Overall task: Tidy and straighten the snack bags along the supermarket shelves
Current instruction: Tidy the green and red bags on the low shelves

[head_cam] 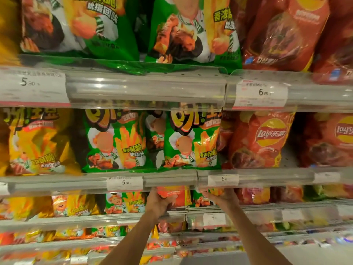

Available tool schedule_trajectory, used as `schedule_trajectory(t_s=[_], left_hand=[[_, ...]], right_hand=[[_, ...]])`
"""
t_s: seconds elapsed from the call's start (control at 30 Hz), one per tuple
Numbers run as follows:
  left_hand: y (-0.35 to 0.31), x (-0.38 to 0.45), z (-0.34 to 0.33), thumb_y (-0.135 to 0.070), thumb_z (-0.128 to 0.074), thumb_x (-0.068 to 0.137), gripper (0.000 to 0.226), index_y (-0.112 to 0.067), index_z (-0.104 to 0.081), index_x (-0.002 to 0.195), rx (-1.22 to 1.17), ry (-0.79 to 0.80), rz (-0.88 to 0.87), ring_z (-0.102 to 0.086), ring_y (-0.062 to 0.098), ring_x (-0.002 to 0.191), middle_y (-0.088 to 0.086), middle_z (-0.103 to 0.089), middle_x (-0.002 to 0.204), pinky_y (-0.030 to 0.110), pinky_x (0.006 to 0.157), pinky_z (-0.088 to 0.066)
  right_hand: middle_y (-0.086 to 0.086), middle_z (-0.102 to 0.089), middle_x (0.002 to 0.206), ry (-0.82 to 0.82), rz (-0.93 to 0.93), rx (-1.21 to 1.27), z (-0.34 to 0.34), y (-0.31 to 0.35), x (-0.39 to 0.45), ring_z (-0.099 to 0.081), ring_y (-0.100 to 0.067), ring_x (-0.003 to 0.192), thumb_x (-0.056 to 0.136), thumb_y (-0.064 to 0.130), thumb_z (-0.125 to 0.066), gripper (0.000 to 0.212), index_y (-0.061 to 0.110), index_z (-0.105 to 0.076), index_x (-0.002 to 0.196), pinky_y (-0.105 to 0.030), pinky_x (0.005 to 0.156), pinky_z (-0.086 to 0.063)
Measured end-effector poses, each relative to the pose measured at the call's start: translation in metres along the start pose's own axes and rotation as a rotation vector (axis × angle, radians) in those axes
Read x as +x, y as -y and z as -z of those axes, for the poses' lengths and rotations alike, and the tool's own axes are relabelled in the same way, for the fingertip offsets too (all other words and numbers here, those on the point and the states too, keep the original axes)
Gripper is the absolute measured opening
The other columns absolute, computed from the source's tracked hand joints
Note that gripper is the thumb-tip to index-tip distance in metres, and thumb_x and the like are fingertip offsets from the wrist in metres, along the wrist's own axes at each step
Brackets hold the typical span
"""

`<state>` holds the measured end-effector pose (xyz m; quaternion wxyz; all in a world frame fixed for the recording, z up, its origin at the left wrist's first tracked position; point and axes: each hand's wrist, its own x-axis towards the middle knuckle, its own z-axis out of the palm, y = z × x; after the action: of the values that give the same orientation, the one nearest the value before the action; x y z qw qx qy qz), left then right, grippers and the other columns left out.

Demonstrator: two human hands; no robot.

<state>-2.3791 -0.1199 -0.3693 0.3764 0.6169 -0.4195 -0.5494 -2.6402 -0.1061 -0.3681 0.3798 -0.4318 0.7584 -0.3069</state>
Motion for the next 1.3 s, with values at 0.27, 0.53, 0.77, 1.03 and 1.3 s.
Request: schedule_trajectory(t_s=[0.27, 0.53, 0.77, 1.03, 1.3], left_hand=[[-0.005, -0.009, 0.0, -0.001, -0.087, 0.069, 0.039, -0.005, -0.055, 0.09, -0.097, -0.088, 0.005, -0.068, 0.04, 0.09, 0.019, -0.07, 0.086, 0.062, 0.085, -0.054], [-0.022, -0.029, -0.025, -0.013, -0.089, 0.069, 0.046, -0.002, -0.064, 0.106, 0.0, -0.111, -0.057, -0.07, 0.023, 0.088, 0.009, -0.074, 0.092, 0.045, 0.087, -0.058], [-0.04, -0.035, -0.095, 0.006, -0.08, 0.074, 0.028, 0.015, -0.062, 0.094, -0.095, -0.043, -0.038, -0.069, 0.024, 0.057, 0.019, -0.071, 0.072, 0.031, 0.049, -0.056], [-0.033, -0.036, -0.146, -0.014, -0.092, 0.066, 0.056, -0.013, -0.059, 0.112, 0.159, -0.085, -0.133, -0.067, 0.019, 0.091, 0.004, -0.071, 0.101, 0.03, 0.079, -0.056], [-0.036, -0.029, -0.156, -0.006, -0.082, 0.077, 0.039, -0.003, -0.053, 0.102, 0.253, -0.041, -0.014, -0.06, 0.013, 0.072, 0.007, -0.065, 0.09, 0.011, 0.046, -0.046]], right_hand=[[0.009, -0.076, 0.105, -0.133, 0.108, -0.015, 0.008, 0.021, -0.027, -0.072, -0.019, 0.102, 0.057, 0.064, -0.089, 0.061, 0.031, -0.068, 0.104, -0.018, 0.075, -0.057], [0.004, -0.066, 0.082, -0.201, -0.017, 0.162, 0.052, -0.003, -0.05, -0.068, -0.024, 0.09, 0.063, 0.047, -0.094, 0.06, 0.012, -0.055, 0.091, -0.034, 0.079, -0.055], [-0.005, -0.076, 0.076, -0.196, -0.138, 0.291, 0.12, -0.056, -0.071, -0.072, -0.024, 0.079, 0.068, 0.038, -0.093, 0.04, 0.008, -0.073, 0.086, -0.039, 0.076, -0.055], [0.017, -0.074, 0.066, -0.144, -0.102, 0.309, 0.155, -0.089, -0.08, -0.068, 0.002, 0.063, 0.049, 0.05, -0.097, 0.049, 0.026, -0.072, 0.085, -0.008, 0.053, -0.047], [0.007, -0.079, 0.105, 0.074, -0.082, 0.364, 0.139, -0.105, -0.076, -0.072, -0.016, 0.106, 0.025, 0.061, -0.1, 0.108, 0.025, -0.067, 0.12, -0.043, 0.095, -0.057]])
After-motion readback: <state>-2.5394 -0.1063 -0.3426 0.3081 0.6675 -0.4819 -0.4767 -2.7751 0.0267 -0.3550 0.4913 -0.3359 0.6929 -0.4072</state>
